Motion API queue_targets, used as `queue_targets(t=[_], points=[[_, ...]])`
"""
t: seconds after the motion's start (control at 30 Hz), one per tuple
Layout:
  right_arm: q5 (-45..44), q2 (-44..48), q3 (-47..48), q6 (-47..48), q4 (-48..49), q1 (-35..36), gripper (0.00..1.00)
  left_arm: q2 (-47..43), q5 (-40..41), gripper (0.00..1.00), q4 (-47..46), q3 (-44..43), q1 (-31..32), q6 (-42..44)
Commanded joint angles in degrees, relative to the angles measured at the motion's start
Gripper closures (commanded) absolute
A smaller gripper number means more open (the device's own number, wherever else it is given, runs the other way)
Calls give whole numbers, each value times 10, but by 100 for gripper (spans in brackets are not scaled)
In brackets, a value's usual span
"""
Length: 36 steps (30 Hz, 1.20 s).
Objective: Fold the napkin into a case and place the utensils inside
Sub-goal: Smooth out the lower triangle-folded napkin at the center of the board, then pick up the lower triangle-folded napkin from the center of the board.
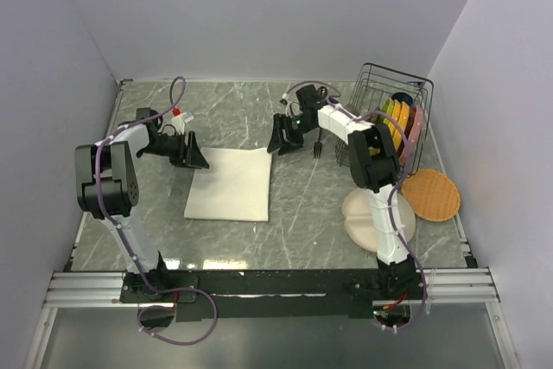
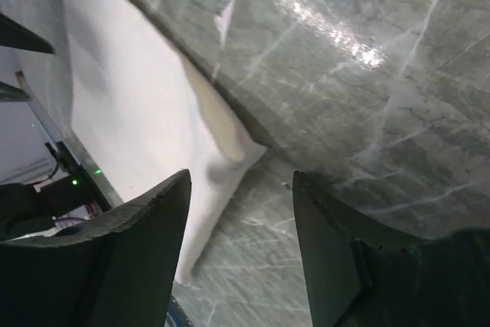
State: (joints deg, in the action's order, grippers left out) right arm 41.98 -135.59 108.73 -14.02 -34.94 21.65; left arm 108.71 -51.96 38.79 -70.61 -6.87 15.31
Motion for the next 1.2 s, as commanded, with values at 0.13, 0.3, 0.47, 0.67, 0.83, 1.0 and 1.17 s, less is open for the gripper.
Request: queue_targets(t=[0.13, 0.3, 0.47, 0.67, 0.83, 1.0, 1.17], points=[[34, -45, 43, -7, 7, 13, 36, -33, 5, 41, -6, -23, 0, -3], [54, -55, 42, -25, 34, 15, 39, -39, 8, 39, -6, -23, -7, -9], [71, -65, 60, -40, 51, 16, 56, -44, 11, 38, -3, -29, -12, -12], [82, -44, 57, -26, 58, 16, 74, -50, 14, 37, -11, -32, -23, -25], [74, -9, 51, 14, 57, 25, 90, -63, 19, 34, -30, -27, -37, -51], [44, 26, 34, 69, 51, 47, 100, -81, 25, 32, -59, -17, -52, -80], [-1, 60, 3, 119, 65, 67, 100, -103, 38, 31, -74, -5, -65, -92]])
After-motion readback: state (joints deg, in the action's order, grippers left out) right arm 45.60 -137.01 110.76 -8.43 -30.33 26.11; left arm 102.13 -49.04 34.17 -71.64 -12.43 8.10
